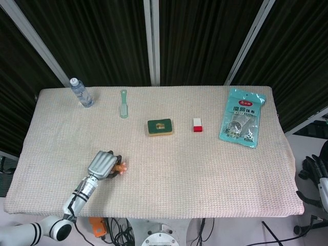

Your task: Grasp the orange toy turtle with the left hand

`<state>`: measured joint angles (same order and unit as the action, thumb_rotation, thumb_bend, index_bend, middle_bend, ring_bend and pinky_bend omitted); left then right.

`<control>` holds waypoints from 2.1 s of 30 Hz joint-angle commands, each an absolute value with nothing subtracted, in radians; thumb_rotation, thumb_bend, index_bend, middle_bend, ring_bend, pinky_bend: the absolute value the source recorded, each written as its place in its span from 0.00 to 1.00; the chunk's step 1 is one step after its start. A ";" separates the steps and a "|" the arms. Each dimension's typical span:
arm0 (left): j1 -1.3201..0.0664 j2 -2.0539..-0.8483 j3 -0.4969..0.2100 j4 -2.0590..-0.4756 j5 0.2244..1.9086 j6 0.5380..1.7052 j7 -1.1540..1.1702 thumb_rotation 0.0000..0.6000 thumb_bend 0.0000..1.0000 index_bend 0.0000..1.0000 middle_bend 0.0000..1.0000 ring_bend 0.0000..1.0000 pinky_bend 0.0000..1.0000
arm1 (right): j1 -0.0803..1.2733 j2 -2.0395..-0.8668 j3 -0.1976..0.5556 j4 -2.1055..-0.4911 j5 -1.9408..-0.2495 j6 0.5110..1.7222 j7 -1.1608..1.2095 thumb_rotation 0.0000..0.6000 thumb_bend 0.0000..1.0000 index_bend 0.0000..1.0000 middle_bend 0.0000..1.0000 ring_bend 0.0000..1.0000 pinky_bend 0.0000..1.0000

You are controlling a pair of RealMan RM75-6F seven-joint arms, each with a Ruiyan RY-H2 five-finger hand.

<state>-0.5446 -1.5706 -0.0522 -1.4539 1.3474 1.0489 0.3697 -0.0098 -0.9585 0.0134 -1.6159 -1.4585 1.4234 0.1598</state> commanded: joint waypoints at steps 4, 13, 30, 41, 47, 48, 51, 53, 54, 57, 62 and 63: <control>-0.541 -1.537 -0.047 -1.505 1.360 1.069 0.388 1.00 0.26 0.31 0.40 0.26 0.54 | -0.010 -0.958 0.013 -1.617 -1.459 1.423 0.159 1.00 0.10 0.00 0.00 0.00 0.00; -0.535 -1.538 -0.048 -1.506 1.388 1.111 0.392 1.00 0.26 0.34 0.40 0.25 0.53 | -0.009 -0.955 0.012 -1.621 -1.456 1.417 0.156 1.00 0.11 0.00 0.00 0.00 0.00; -0.571 -1.630 -0.032 -1.300 1.506 1.129 0.343 1.00 0.26 0.37 0.28 0.04 0.25 | -0.002 -0.950 0.010 -1.624 -1.444 1.394 0.153 1.00 0.11 0.00 0.00 0.00 0.00; -0.594 -1.655 -0.028 -1.251 1.517 1.099 0.326 1.00 0.27 0.40 0.36 0.04 0.26 | 0.001 -0.950 0.011 -1.618 -1.435 1.383 0.159 1.00 0.11 0.00 0.00 0.00 0.00; -0.594 -1.683 -0.030 -1.208 1.518 1.105 0.292 1.00 0.29 0.59 0.54 0.16 0.34 | 0.002 -0.950 0.011 -1.615 -1.428 1.378 0.161 1.00 0.11 0.00 0.00 0.00 0.00; -0.594 -1.684 -0.031 -1.210 1.506 1.093 0.295 1.00 0.30 0.62 0.57 0.19 0.37 | 0.003 -0.951 0.011 -1.614 -1.427 1.375 0.162 1.00 0.11 0.00 0.00 0.00 0.00; -0.592 -1.687 -0.032 -1.212 1.490 1.080 0.303 1.00 0.31 0.68 0.63 0.27 0.41 | 0.005 -0.954 0.010 -1.611 -1.427 1.369 0.163 1.00 0.11 0.00 0.00 0.00 0.00; -0.589 -1.690 -0.033 -1.210 1.486 1.083 0.307 1.00 0.32 0.72 0.66 0.31 0.43 | 0.005 -0.954 0.009 -1.610 -1.426 1.366 0.163 1.00 0.11 0.00 0.00 0.00 0.00; -0.588 -1.694 -0.034 -1.206 1.486 1.089 0.306 1.00 0.32 0.73 0.68 0.33 0.43 | 0.005 -0.954 0.009 -1.610 -1.425 1.366 0.163 1.00 0.11 0.00 0.00 0.00 0.00; -0.586 -1.701 -0.037 -1.197 1.492 1.105 0.304 1.00 0.34 0.77 0.71 0.37 0.45 | 0.005 -0.953 0.010 -1.610 -1.424 1.366 0.162 1.00 0.11 0.00 0.00 0.00 0.00; -0.583 -1.702 -0.039 -1.200 1.489 1.109 0.297 1.00 0.34 0.78 0.72 0.39 0.44 | 0.004 -0.952 0.010 -1.612 -1.424 1.368 0.162 1.00 0.11 0.00 0.00 0.00 0.00; -0.582 -1.696 -0.036 -1.206 1.489 1.106 0.296 1.00 0.33 0.74 0.69 0.37 0.44 | 0.004 -0.952 0.010 -1.612 -1.424 1.368 0.162 1.00 0.11 0.00 0.00 0.00 0.00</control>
